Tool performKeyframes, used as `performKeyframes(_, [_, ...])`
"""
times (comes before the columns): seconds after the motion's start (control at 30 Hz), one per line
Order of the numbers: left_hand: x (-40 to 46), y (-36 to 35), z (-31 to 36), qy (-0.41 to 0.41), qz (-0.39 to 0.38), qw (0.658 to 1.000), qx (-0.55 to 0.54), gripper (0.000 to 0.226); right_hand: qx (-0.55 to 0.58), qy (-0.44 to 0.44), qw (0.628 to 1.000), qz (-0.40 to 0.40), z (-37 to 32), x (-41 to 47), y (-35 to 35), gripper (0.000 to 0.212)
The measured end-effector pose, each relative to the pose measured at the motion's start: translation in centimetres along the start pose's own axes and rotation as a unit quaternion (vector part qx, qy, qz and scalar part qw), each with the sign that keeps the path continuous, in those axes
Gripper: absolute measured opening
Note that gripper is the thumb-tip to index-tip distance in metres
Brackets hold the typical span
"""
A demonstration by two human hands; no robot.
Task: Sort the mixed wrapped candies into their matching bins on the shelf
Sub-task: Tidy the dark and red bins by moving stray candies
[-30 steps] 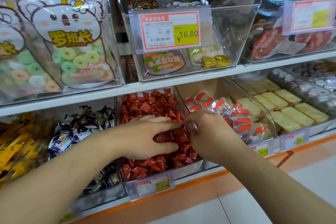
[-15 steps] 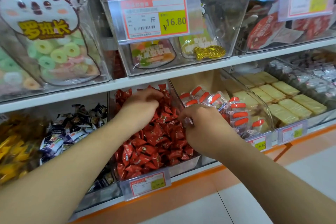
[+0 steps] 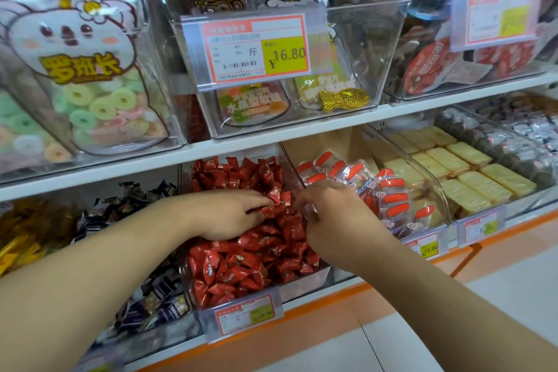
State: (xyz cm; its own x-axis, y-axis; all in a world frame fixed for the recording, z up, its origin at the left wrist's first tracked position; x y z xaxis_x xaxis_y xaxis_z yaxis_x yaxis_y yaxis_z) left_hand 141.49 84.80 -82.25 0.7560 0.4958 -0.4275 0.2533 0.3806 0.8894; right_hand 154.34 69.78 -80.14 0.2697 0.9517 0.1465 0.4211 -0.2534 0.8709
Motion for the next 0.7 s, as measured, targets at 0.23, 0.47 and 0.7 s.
performKeyframes(0.23, [-1.8,-0.4,-0.2,-0.01,-0.046,0.999,0.0,0.052,-0.001,-0.002,1.0,-0.004,0.1,0.0,-0.2,0.036])
performKeyframes(0.47, [-3.2,-0.3,-0.4,-0.041,-0.013,0.999,-0.023,0.055,0.011,-0.003,1.0,-0.007,0.4,0.2,-0.5,0.034])
performKeyframes(0.7, [-2.6,0.8,-0.5,-0.019,0.084,0.99,-0.115,0.05,0.013,-0.006,1.0,0.002,0.6,0.3,-0.6,0.032])
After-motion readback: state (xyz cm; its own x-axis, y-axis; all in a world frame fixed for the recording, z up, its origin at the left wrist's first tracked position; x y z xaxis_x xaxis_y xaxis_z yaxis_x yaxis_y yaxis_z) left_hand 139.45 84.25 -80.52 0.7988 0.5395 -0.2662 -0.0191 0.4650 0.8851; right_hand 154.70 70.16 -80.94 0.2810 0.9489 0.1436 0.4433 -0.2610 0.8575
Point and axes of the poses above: each hand's wrist, its own x-axis towards the middle knuckle, its own y-axis out of the back of the hand, z = x × y, the point moved 4 cm from there along x, towards the middle knuckle, and after that the axes turned 3 degrees about y, right-handed, at the moved point
